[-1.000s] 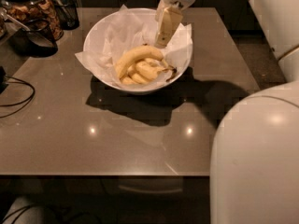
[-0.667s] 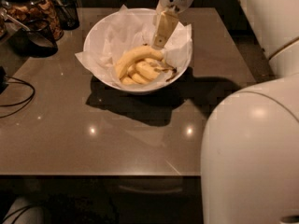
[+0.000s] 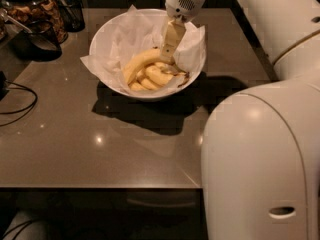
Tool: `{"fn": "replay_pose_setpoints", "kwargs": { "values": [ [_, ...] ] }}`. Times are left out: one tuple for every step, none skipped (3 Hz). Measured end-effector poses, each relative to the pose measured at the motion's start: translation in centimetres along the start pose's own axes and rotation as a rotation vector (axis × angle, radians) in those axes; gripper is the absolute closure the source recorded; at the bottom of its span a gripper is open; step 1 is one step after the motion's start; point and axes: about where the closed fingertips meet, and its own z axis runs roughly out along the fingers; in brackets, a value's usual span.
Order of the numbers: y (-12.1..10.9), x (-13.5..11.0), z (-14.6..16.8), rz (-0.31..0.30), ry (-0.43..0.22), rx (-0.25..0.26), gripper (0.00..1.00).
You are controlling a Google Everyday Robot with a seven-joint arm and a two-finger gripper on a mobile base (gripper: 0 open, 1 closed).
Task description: Pick banana from white bowl
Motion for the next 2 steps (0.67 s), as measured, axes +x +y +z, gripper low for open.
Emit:
{"fn": "replay_pose_setpoints", "kwargs": {
  "values": [
    [-0.1, 0.4, 1.5, 0.015, 0.012, -0.03, 0.37],
    [-0.1, 0.8, 2.5, 0.028, 0.022, -0.051, 0.37]
  ]
}}
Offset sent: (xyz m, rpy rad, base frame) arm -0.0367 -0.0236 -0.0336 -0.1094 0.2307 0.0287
